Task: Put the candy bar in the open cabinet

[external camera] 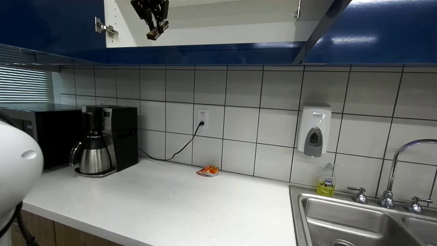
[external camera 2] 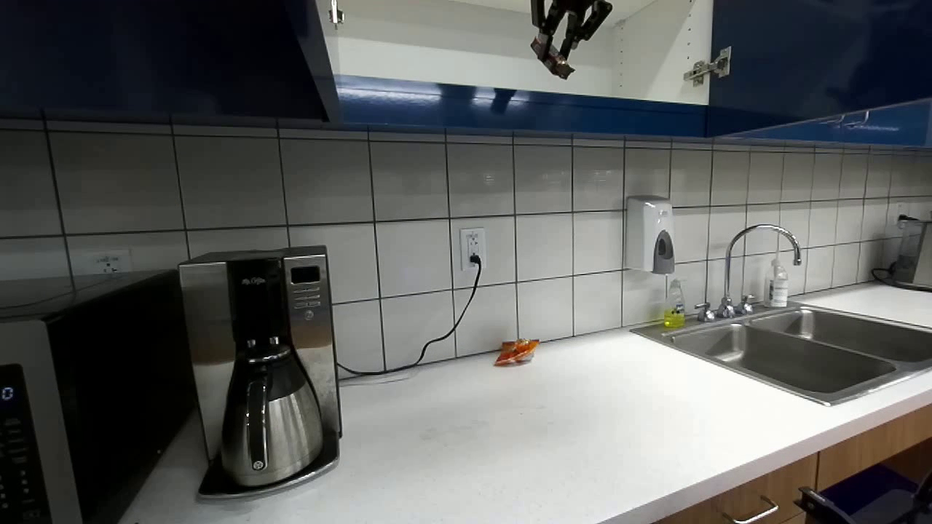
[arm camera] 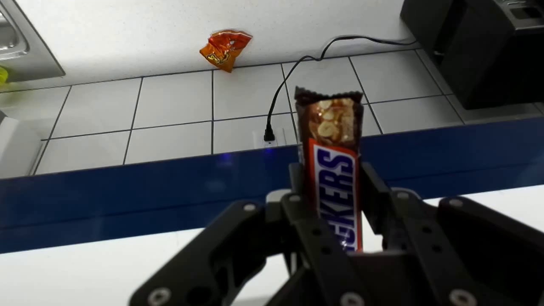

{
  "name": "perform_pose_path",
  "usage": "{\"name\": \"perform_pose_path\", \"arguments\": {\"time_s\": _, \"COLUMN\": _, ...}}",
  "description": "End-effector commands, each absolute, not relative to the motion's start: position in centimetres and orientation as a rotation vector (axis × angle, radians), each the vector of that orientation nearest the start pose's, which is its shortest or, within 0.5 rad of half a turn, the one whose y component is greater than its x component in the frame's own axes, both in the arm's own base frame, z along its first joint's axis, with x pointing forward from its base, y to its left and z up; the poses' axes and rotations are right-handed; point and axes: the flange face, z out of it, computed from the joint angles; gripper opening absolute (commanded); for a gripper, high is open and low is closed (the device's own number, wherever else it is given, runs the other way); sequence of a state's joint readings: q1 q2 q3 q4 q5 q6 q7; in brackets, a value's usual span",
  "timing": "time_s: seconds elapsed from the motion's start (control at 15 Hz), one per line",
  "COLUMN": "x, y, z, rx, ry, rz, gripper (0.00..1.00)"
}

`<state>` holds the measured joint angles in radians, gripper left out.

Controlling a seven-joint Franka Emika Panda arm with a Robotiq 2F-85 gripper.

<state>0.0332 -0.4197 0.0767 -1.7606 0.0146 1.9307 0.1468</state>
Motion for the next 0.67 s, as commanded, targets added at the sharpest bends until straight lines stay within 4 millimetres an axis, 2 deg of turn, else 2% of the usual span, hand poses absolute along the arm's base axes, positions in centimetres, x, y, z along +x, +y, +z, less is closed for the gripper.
{"name": "perform_pose_path", "arguments": {"time_s": 0.0, "x": 46.3, "y": 5.8, "z": 80.2, "rx": -2.951, "ry": 0.11, "rz": -0.873, "gripper": 0.1}}
{"name": "perform_pose_path", "arguments": {"time_s": 0.33, "x": 47.5, "y": 4.4, "z": 83.3, "rx": -2.942, "ry": 0.146, "rz": -0.873, "gripper": 0.1}}
{"name": "perform_pose_path", "arguments": {"time_s": 0.6, "x": 48.6, "y": 3.6, "z": 84.7, "rx": -2.949, "ry": 0.171, "rz": -0.856, "gripper": 0.1}}
